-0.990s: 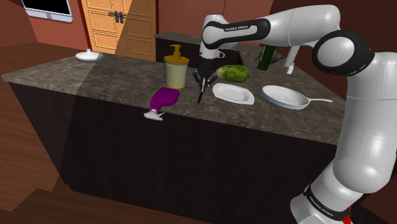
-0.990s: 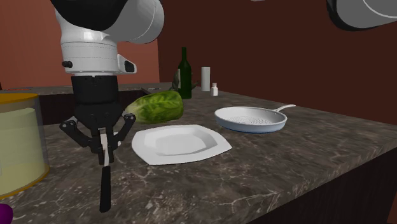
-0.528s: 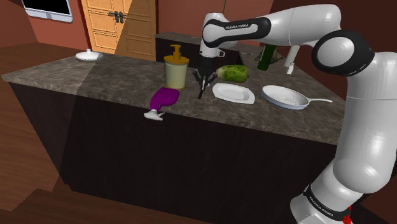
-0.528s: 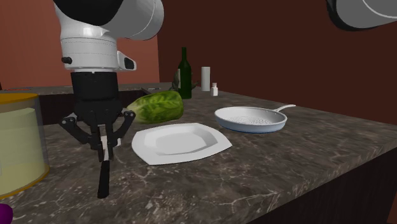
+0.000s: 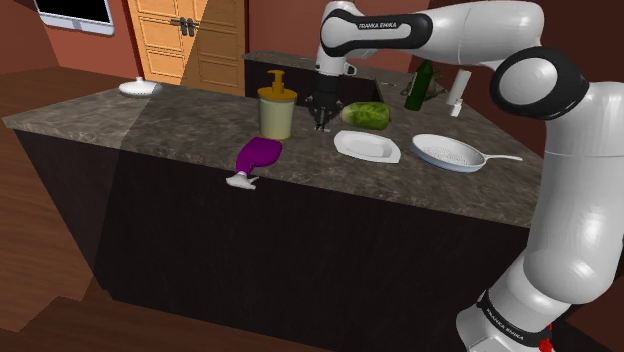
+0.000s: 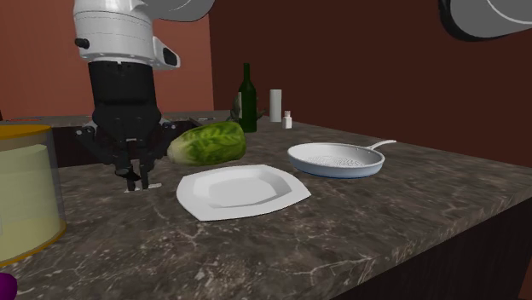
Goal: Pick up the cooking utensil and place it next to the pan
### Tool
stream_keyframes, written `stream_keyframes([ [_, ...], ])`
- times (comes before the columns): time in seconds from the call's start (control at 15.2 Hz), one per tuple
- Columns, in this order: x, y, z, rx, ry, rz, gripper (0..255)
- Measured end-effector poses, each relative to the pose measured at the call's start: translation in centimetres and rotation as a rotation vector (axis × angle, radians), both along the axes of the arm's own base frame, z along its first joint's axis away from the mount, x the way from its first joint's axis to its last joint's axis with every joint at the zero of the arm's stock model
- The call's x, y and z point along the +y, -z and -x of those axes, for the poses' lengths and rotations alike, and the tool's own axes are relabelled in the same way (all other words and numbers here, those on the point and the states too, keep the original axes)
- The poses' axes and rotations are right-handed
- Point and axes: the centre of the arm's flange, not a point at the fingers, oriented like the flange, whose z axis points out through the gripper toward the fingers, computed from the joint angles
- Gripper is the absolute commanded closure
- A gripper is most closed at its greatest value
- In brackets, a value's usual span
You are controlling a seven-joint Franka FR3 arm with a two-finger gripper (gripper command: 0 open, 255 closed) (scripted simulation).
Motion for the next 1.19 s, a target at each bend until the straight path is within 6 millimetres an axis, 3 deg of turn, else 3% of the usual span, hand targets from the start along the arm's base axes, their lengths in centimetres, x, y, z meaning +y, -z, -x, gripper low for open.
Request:
stream_keyframes([
  [0.79,0.0,-6.1,0.1,0.000,0.000,0.000,255],
  [1.19,-4.1,-6.8,5.4,0.000,0.000,0.000,255],
])
